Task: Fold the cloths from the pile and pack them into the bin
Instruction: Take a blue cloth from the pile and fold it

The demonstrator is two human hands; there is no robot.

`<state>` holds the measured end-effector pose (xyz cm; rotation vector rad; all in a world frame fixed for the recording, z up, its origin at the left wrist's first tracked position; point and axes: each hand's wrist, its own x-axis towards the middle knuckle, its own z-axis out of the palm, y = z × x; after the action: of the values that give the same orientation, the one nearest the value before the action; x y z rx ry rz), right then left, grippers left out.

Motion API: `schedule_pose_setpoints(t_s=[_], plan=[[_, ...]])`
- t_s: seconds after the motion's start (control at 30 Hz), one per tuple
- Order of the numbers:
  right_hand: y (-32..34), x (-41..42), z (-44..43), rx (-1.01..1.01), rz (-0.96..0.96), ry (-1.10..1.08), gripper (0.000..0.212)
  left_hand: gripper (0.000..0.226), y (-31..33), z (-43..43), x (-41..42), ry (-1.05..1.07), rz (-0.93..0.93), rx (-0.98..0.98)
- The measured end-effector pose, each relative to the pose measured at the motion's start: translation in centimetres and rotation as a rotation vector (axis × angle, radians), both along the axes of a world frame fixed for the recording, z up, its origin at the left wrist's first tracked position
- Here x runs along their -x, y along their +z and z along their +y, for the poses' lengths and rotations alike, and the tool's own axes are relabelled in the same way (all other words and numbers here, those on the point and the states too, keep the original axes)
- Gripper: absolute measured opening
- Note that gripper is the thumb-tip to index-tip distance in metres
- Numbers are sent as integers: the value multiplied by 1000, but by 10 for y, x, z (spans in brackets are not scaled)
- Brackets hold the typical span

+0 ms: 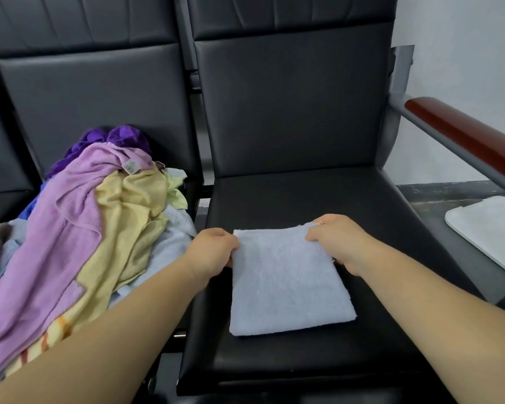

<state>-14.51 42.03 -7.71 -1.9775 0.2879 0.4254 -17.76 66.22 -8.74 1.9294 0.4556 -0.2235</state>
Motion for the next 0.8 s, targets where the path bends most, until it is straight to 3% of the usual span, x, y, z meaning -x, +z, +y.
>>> schedule_pose_setpoints(t_s=[0.07, 0.2, 0.3, 0.4, 0.5, 0.6, 0.73, 0.8], plan=[[-11, -8, 2, 84, -52, 5, 35, 14, -12, -1, -8, -24, -17, -167], [-18, -15, 4, 476, -158, 125, 14, 21, -26, -8, -16, -108, -94, -608], [-5, -14, -3, 629, -68, 228, 39, 26, -24, -13, -13, -119, -92, -723], [10, -10, -13, 625, 170, 363, 49, 32, -14, -11, -10, -203, 81, -651], [12, -2, -12, 628, 206, 460, 45, 20, -9, -9, -5, -375, 210, -592], [0, 1, -3, 555, 160, 411, 37, 12, -6, -11, 3, -338, 189, -474], [11, 3, -3, 120, 148, 200, 30, 15, 5, -15, 7, -168, 49, -136], [25, 7, -10, 143, 15, 202, 18, 12, 18, -22, 8, -144, -33, -83]])
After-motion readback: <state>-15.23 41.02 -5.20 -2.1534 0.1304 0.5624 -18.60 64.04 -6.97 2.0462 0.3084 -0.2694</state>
